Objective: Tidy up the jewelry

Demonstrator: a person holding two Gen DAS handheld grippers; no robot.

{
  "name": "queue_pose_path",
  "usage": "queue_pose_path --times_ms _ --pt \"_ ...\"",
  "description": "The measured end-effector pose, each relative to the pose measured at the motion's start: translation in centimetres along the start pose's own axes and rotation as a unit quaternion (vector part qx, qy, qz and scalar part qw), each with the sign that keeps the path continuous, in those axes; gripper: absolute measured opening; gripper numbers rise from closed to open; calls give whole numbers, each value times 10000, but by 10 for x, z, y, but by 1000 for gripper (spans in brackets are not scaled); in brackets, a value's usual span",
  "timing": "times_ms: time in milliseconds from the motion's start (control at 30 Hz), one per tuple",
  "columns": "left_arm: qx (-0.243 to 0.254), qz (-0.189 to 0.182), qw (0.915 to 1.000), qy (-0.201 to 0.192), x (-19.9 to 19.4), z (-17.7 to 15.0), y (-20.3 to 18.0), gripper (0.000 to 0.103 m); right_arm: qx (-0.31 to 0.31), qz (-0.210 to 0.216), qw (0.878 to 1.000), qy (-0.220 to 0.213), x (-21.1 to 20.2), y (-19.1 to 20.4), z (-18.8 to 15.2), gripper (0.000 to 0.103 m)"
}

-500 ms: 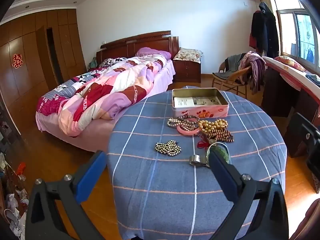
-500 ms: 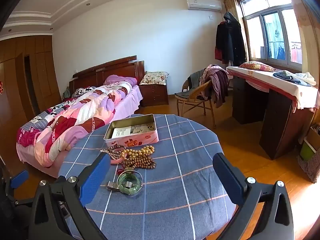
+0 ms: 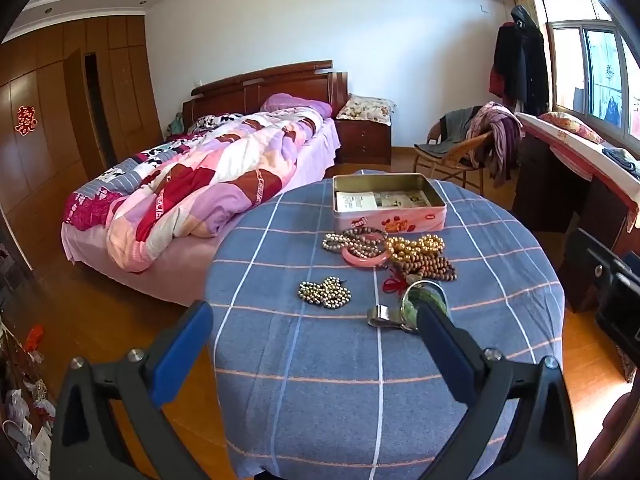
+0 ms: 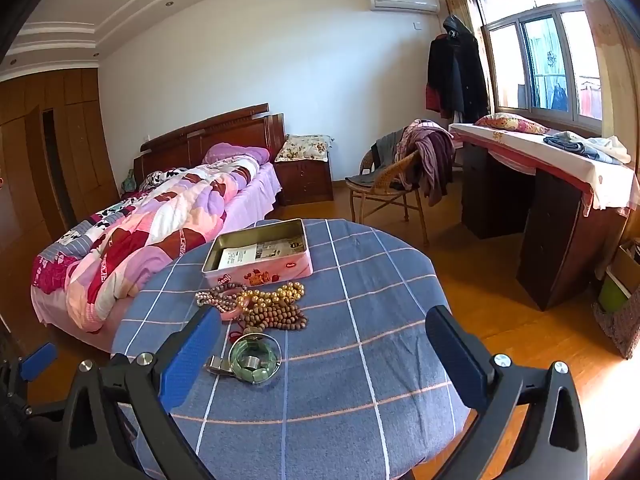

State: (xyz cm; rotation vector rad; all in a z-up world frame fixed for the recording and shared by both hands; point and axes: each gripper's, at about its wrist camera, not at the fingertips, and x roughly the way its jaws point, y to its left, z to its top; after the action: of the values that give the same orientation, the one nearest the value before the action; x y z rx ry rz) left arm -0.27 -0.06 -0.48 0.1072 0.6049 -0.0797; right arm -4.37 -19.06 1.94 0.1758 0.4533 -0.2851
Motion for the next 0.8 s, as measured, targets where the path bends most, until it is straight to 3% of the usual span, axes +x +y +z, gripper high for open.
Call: queue_pose_path --times_ms 800 --pt "-3 -9 10000 41 2 0 2 103 24 -23 10000 93 3 -2 -2 102"
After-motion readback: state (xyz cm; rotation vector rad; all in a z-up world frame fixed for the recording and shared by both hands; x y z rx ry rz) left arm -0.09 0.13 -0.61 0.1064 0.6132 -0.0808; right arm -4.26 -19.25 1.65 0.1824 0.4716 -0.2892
